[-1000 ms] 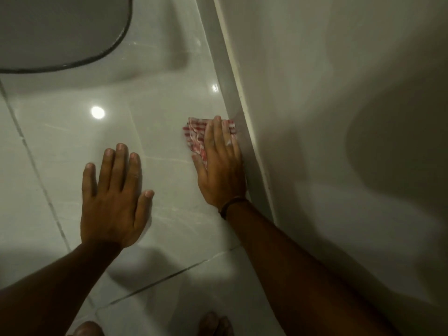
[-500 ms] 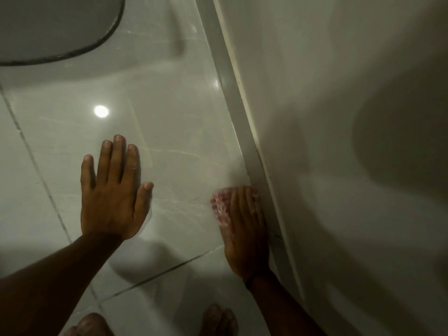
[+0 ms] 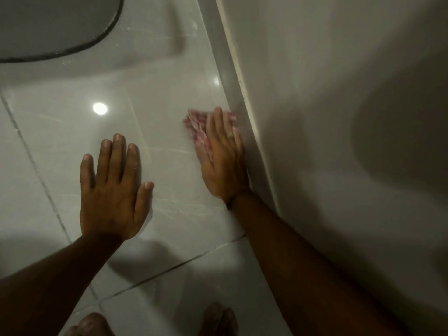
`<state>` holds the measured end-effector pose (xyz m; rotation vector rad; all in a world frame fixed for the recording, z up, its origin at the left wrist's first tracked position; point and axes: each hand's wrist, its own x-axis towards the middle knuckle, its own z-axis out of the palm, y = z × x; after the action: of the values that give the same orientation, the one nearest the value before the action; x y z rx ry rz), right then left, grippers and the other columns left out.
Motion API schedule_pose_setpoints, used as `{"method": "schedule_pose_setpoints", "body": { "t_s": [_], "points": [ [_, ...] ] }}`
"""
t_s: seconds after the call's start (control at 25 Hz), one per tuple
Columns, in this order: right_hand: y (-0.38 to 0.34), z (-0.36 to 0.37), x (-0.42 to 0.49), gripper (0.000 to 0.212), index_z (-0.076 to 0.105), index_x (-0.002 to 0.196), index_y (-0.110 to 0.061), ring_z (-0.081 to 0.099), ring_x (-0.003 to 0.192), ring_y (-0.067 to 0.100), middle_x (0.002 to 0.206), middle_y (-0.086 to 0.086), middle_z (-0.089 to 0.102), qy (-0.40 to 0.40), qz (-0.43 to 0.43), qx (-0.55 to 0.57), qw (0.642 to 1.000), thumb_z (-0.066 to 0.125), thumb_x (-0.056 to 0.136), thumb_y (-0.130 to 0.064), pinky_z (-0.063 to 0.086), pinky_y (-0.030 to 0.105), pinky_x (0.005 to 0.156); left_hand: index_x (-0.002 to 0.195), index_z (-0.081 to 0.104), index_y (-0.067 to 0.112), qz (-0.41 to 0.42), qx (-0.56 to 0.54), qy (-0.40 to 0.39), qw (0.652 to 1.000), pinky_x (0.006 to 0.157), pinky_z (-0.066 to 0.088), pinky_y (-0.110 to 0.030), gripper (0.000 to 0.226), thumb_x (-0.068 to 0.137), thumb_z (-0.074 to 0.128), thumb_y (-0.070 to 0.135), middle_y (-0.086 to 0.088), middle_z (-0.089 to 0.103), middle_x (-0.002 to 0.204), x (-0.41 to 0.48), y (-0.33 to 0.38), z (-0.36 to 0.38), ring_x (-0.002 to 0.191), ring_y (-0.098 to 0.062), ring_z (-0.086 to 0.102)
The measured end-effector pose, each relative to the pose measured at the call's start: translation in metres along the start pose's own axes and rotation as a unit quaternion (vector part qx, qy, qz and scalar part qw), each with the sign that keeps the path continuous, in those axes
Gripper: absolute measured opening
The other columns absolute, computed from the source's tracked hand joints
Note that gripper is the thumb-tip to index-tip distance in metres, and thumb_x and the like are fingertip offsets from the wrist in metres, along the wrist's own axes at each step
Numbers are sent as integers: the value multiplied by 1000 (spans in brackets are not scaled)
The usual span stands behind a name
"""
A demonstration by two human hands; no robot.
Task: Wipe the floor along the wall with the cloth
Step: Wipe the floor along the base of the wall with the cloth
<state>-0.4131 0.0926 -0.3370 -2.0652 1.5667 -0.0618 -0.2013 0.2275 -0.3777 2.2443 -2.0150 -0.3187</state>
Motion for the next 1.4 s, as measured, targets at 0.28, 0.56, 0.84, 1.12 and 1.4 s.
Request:
{"method": "schedule_pose_setpoints", "body": {
  "t_s": [0.28,0.56,0.84,1.12,1.4],
  "points": [
    [-31,-15,106,65,15,164,-4,5,165,27,176,16,11,6,-13,41,999,34,112,-38,-8,34,129,175,12,11,0,3,-6,1000,139,-1,-55,82,107,22,55,-18,7,186,0,-1,0,173,-34,4],
    [24,13,-78,59,20,166,-17,0,166,26,177,9,9,-24,8,-47,999,13,111,-37,6,45,135,175,13,9,4,-4,-2,1000,138,4,-59,82,107,24,53,-19,7,186,0,-1,-1,173,-36,5],
    [51,34,-181,64,12,167,-21,10,165,21,178,-2,4,-4,72,-45,996,28,109,-43,8,37,133,175,13,9,6,-4,1,1000,138,7,-61,82,106,23,54,-18,7,186,-1,-3,3,173,-36,5],
    [4,8,-6,64,27,163,-5,19,163,30,173,15,26,50,-22,-56,997,39,107,-35,14,44,133,175,14,9,5,-1,-1,1000,138,6,-60,83,106,23,54,-19,8,185,-1,-3,3,173,-36,6],
    [-16,-3,75,73,13,166,-6,8,165,30,176,15,12,21,-46,-106,993,34,108,-43,5,43,133,175,14,10,7,-1,3,1000,138,8,-61,81,108,22,54,-18,9,185,-2,-3,3,173,-36,6]
  ]
}}
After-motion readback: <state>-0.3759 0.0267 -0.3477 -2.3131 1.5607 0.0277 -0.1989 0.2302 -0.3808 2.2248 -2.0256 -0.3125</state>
